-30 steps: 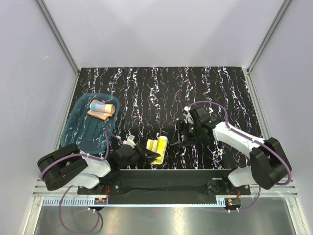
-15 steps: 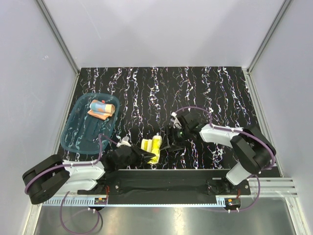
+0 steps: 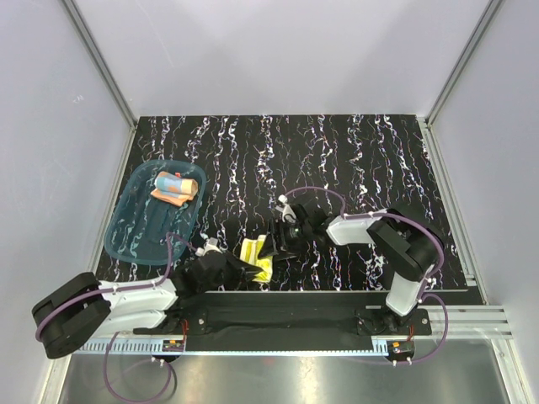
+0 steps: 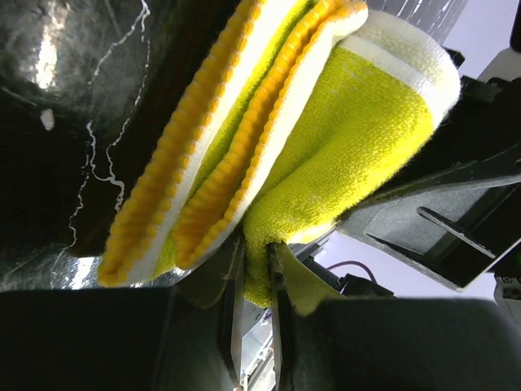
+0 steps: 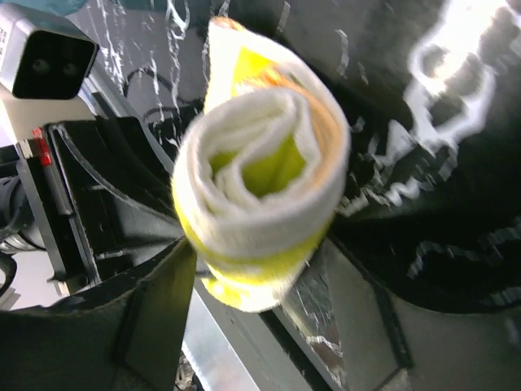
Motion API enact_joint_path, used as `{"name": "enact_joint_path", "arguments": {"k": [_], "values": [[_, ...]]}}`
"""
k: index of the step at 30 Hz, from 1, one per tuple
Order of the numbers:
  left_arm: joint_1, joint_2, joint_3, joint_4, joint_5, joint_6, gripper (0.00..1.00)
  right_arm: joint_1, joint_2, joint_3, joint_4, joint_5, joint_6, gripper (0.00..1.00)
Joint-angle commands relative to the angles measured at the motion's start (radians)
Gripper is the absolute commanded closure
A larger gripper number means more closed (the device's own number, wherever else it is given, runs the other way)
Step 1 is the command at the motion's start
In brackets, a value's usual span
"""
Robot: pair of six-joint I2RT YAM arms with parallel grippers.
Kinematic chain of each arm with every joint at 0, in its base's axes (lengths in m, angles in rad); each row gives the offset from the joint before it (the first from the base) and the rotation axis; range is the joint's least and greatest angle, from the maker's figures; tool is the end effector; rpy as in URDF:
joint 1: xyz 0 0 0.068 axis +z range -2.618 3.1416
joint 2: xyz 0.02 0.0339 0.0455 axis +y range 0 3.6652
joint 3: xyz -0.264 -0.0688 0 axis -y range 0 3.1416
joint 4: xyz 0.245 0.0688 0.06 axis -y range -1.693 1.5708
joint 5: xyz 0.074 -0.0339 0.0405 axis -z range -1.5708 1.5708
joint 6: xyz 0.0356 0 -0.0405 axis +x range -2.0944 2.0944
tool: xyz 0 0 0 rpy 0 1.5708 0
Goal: Roll the towels
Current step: Roll the towel
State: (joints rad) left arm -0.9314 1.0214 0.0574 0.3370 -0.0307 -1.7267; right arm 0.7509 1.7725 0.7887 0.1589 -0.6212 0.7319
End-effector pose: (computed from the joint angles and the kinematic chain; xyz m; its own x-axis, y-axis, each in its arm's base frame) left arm 0.0963 -0.1276 0.1073 -0.7233 -0.6820 0.1079 -0.4681 0.3694 -0.8028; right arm 0.2260 0.2392 0.1258 -0.9632 -0.1556 -0.2192 -0.2687 0.5767 0.7715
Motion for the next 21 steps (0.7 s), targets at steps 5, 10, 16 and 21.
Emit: {"name": "enact_joint_path", "arguments": {"k": [5, 10, 16, 21], "values": [[0.011, -0.05, -0.179, -0.151, -0.043, 0.024, 1.0, 0.041, 0.104, 0.007, 0.077, 0.058, 0.017, 0.47], [0.013, -0.142, -0.119, -0.309, -0.078, 0.071, 0.93, 0.041, 0.105, 0.062, -0.027, 0.144, -0.008, 0.75], [0.0, -0.201, 0.094, -0.616, -0.192, 0.265, 0.71, 0.048, 0.073, 0.202, -0.385, 0.328, -0.083, 0.8], [-0.072, -0.101, 0.327, -0.772, -0.366, 0.395, 0.65, 0.059, 0.074, 0.276, -0.594, 0.419, -0.118, 0.8]]}}
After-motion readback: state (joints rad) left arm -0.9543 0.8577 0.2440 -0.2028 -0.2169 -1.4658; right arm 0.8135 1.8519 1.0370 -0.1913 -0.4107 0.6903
